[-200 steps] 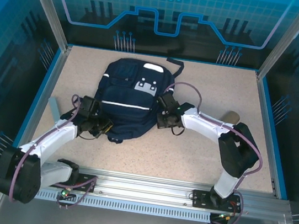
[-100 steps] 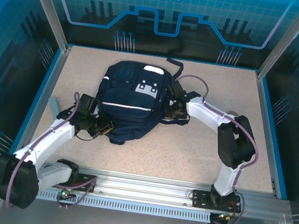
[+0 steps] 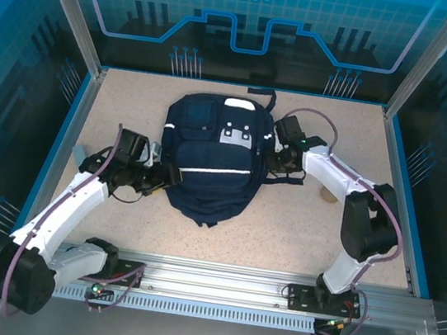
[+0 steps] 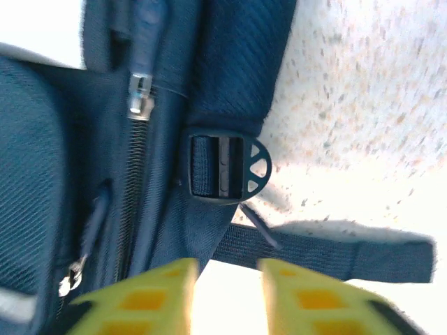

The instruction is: Pack books, pencil case, and school supplies into a backpack

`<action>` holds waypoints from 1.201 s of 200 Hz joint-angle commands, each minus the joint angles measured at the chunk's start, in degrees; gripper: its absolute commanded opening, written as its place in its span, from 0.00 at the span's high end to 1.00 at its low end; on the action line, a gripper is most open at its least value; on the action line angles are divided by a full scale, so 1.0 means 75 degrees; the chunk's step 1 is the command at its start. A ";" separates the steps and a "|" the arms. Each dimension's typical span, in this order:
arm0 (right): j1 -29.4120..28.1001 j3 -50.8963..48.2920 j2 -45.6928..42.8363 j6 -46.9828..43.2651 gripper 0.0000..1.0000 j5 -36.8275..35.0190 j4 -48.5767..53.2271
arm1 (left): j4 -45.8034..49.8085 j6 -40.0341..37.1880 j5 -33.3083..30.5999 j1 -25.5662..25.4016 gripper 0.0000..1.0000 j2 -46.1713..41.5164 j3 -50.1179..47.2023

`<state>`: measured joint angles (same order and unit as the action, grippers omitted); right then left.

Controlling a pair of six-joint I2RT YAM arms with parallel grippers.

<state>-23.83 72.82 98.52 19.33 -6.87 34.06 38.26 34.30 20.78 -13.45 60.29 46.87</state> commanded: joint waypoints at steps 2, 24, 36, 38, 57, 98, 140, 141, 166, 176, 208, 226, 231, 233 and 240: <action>0.0011 -0.0073 -0.0673 -0.0241 0.45 0.0223 0.0196 | -0.0215 -0.0669 -0.0213 -0.0667 0.35 0.0334 0.0581; 0.0049 -0.0368 -0.1189 0.0123 0.30 0.0237 0.0117 | -0.0149 -0.1360 -0.0988 -0.1547 0.30 0.0996 0.1237; 0.0060 -0.0627 -0.1485 0.0298 0.26 0.0240 0.0033 | -0.0073 -0.1810 -0.1329 -0.1963 0.28 0.1480 0.1577; 0.0069 -0.0665 -0.1545 0.0321 0.25 0.0238 0.0030 | -0.0048 -0.1888 -0.1384 -0.2025 0.28 0.1560 0.1642; 0.0158 -0.1096 -0.2065 0.0567 0.18 0.0171 -0.0069 | 0.0236 -0.2678 -0.1990 -0.2632 0.23 0.2356 0.2290; 0.0702 -0.2099 -0.3276 0.1228 0.09 -0.0182 -0.0210 | 0.0984 -0.4120 -0.3488 -0.3760 0.19 0.4074 0.3622; 0.1426 -0.2752 -0.4184 0.1708 0.06 -0.0117 -0.0287 | 0.1218 -0.4697 -0.4177 -0.4124 0.26 0.5339 0.4541; 0.1441 -0.2756 -0.4195 0.1716 0.07 -0.0110 -0.0287 | 0.1228 -0.4700 -0.4176 -0.4136 0.26 0.5365 0.4560; 0.1549 -0.2807 -0.4337 0.1758 0.06 -0.0112 -0.0184 | 0.1274 -0.4858 -0.4225 -0.4193 0.28 0.5776 0.4933; 0.1549 -0.2818 -0.4337 0.1776 0.06 -0.0120 -0.0162 | 0.1296 -0.4938 -0.4246 -0.4195 0.29 0.5929 0.5030; 0.1555 -0.2842 -0.4315 0.1852 0.07 -0.0092 -0.0169 | 0.1424 -0.5207 -0.4146 -0.4201 0.25 0.6326 0.5294; 0.1552 -0.2842 -0.4257 0.1881 0.07 -0.0068 -0.0167 | 0.1555 -0.5344 -0.4091 -0.4197 0.22 0.6541 0.5483; 0.1560 -0.2842 -0.4243 0.1896 0.07 -0.0068 -0.0160 | 0.1593 -0.5389 -0.4049 -0.4195 0.21 0.6599 0.5537; 0.1555 -0.2842 -0.4236 0.1898 0.07 -0.0068 -0.0159 | 0.1605 -0.5402 -0.4039 -0.4195 0.21 0.6630 0.5548; 0.1561 -0.2839 -0.4220 0.1918 0.07 -0.0062 -0.0159 | 0.1616 -0.5448 -0.4018 -0.4195 0.20 0.6693 0.5597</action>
<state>-12.71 52.07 66.87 32.42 -7.44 32.51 47.53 -3.57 -9.65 -44.42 108.29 86.41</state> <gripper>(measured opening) 0.933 0.787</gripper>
